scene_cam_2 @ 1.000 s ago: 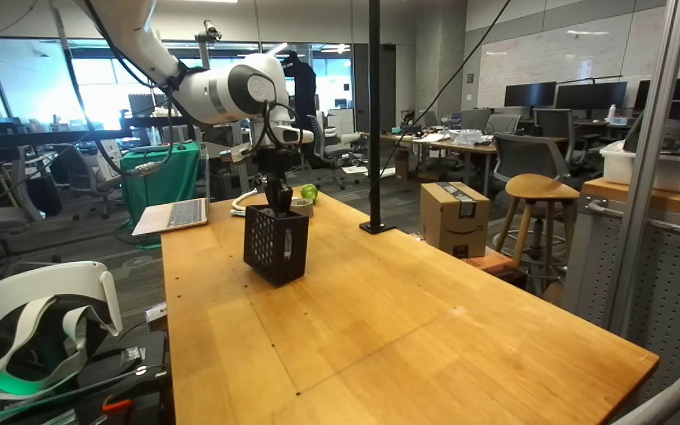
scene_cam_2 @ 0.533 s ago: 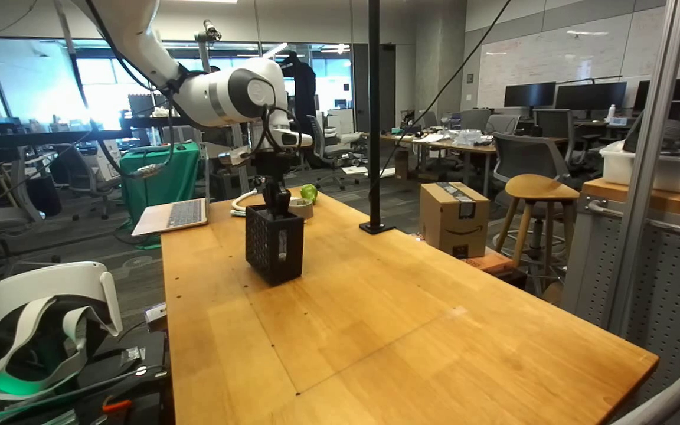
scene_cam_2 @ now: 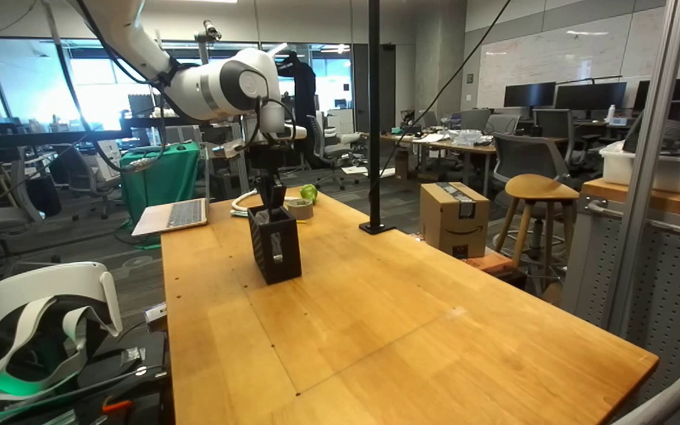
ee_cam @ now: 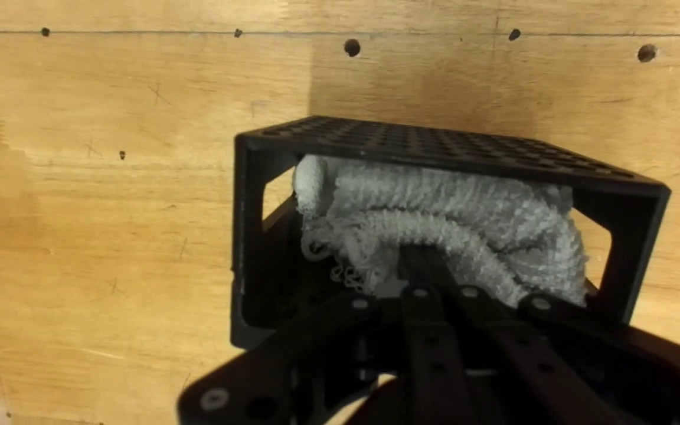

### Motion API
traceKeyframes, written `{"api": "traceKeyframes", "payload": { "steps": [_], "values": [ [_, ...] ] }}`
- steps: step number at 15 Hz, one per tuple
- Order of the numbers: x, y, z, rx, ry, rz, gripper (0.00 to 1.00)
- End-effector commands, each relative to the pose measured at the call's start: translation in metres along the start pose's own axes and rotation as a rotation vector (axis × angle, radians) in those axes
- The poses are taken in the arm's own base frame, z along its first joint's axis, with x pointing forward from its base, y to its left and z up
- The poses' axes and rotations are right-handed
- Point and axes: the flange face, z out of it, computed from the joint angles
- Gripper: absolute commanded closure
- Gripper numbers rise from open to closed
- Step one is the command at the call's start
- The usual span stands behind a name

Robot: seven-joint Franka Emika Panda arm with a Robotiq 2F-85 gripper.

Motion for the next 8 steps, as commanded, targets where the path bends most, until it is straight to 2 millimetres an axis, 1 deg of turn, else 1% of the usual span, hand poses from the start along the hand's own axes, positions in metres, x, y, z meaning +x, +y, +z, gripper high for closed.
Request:
{"api": "traceKeyframes", "payload": {
  "steps": [1,5,8],
  "values": [
    [-0.023,0.0,-0.017,-0.002,0.036,0.048,1.0],
    [-0.033,-0.011,-0.016,0.0,0.059,0.078,1.0],
    [-0.032,-0.016,-0.013,0.016,0.07,0.098,1.0]
  ]
}}
